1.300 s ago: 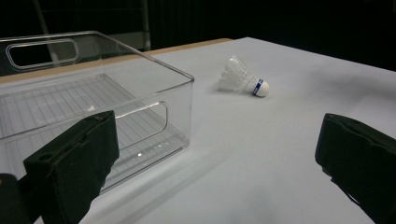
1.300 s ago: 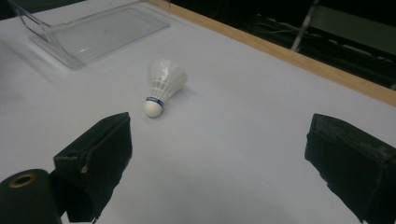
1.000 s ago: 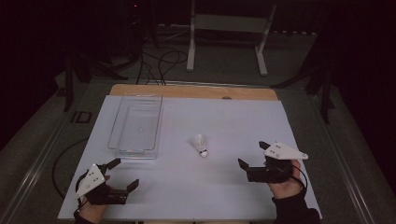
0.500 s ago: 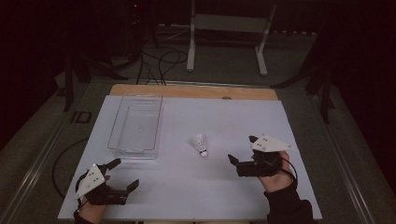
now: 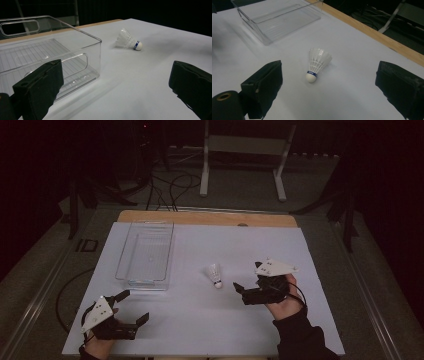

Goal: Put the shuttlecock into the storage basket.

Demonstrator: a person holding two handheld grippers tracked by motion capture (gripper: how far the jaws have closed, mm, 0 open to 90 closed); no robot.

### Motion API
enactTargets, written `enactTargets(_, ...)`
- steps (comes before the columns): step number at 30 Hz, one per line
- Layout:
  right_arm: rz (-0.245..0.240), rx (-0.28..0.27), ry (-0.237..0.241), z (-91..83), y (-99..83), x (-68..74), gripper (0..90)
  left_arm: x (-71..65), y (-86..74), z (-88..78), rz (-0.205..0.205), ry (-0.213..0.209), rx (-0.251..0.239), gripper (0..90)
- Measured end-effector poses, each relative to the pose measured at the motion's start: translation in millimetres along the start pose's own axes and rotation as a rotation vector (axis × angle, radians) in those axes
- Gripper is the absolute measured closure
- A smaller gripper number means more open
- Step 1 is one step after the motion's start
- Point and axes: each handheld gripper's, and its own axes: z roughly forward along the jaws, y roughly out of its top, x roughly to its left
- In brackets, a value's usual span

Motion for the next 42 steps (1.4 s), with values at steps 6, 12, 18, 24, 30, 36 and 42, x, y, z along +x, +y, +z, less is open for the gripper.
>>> enactTargets(6,0.017,0.025,0.0,11.2,6.9,4.3,7.7,-0.1,-0.1,0.5,-0.001,-0.007,0.003,0.3)
enactTargets(12,0.043,0.056,0.032,21.1,13.1,8.0,7.7,0.2,0.0,0.3,0.002,-0.009,0.003,0.3)
enactTargets(18,0.043,0.088,0.05,30.6,18.0,11.6,7.7,-0.1,0.0,0.5,0.001,-0.011,0.003,0.3)
enactTargets(24,0.047,0.137,0.069,40.4,21.0,16.4,7.7,0.1,-0.1,0.4,-0.001,-0.012,0.002,0.3)
enactTargets(30,0.055,0.177,0.072,49.2,25.4,19.9,7.7,0.2,-0.1,0.4,-0.001,-0.011,0.003,0.3)
enactTargets(36,0.047,0.22,0.088,57.0,29.0,22.6,7.7,0.2,-0.2,0.6,-0.001,-0.013,0.002,0.3)
enactTargets(42,0.036,0.258,0.08,64.7,30.6,23.4,7.6,0.0,0.0,0.2,-0.002,-0.013,0.001,0.3)
